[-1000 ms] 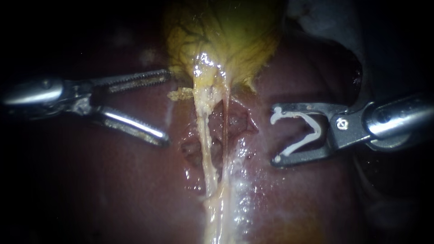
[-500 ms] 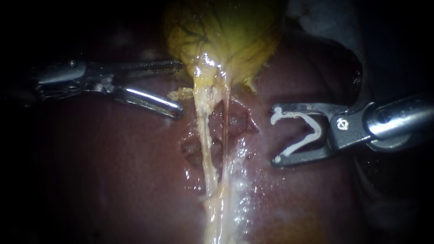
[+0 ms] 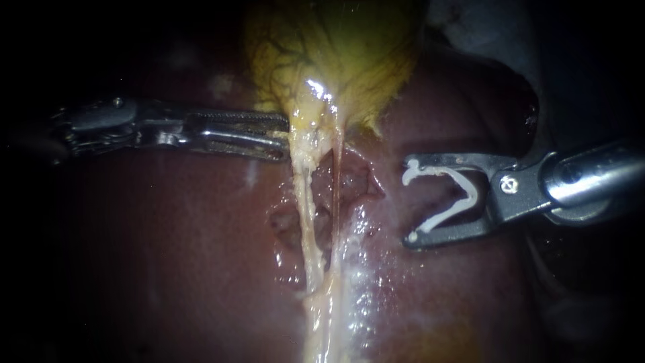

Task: Grabbing gallbladder

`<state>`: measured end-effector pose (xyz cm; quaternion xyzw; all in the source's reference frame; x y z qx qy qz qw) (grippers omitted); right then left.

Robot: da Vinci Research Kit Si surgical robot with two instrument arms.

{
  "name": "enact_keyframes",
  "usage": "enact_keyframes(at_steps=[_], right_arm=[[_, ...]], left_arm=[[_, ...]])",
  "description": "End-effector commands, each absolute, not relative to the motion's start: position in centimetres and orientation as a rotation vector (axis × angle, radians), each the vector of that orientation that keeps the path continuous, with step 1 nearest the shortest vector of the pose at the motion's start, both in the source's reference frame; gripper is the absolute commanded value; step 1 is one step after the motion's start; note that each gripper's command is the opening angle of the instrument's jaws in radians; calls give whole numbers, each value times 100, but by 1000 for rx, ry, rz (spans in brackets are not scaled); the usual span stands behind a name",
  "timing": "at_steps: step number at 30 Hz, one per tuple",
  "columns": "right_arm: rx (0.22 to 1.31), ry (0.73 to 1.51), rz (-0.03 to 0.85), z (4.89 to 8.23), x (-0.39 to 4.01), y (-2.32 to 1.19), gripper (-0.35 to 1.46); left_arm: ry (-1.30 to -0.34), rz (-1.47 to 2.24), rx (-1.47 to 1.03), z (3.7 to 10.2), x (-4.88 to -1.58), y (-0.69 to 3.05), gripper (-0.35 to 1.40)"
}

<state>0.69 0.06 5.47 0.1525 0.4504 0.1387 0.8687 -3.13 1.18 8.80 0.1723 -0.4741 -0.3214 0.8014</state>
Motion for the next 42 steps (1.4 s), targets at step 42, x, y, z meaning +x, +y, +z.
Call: enact_keyframes(at_steps=[42], right_arm=[[319,942,291,547,69,7,60]], left_arm=[[-1030,-739,356,741,-272,181,-35]])
